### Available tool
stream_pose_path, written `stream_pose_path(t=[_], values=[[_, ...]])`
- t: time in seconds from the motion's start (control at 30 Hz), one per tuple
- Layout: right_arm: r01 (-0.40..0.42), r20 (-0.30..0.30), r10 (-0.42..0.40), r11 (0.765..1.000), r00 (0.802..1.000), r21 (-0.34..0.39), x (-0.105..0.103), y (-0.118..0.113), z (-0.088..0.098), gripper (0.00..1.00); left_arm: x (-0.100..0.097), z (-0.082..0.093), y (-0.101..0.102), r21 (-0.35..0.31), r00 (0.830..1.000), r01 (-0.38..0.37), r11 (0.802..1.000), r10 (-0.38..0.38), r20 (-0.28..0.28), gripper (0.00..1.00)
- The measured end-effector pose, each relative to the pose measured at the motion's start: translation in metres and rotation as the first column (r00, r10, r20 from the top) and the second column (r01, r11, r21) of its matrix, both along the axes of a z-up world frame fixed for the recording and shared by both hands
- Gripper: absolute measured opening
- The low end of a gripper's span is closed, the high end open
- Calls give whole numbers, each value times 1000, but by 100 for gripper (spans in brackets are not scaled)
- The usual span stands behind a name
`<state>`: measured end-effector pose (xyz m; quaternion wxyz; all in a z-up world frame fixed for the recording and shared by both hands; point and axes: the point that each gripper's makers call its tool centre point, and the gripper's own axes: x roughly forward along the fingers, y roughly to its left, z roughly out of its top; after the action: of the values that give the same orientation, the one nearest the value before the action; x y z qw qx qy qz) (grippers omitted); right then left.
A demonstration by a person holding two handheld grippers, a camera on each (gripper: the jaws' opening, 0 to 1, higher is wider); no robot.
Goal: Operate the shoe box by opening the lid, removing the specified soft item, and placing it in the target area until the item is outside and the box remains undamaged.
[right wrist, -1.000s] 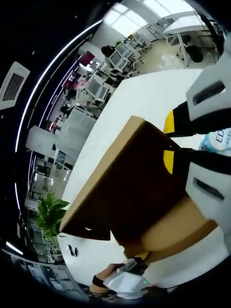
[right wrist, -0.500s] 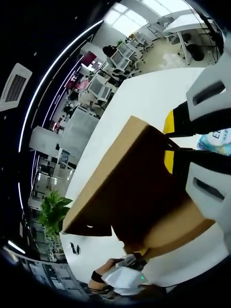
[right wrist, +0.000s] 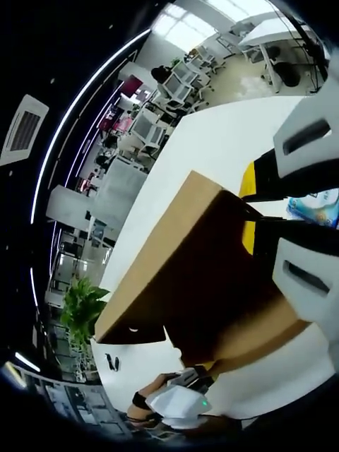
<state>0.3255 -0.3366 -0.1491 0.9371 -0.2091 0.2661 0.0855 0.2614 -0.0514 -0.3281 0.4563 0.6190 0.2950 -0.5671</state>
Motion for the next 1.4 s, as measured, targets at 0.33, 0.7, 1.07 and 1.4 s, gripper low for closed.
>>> stream_pose_path(t=[0.33,0.7,1.07,1.4], values=[[-8,48,5,999,999,51,-9,2,-5,6,0,0,-1,3,1000,-15,1000,15,0,11],[-13,111,3,995,994,95,-16,6,-8,5,2,0,0,30,999,-30,999,30,11,11],[-19,161,-8,987,987,163,-24,6,-11,5,2,1,1,18,999,-31,999,30,19,11],[-23,196,-22,974,980,225,-24,5,-12,5,4,0,3,44,999,-23,999,21,34,12]])
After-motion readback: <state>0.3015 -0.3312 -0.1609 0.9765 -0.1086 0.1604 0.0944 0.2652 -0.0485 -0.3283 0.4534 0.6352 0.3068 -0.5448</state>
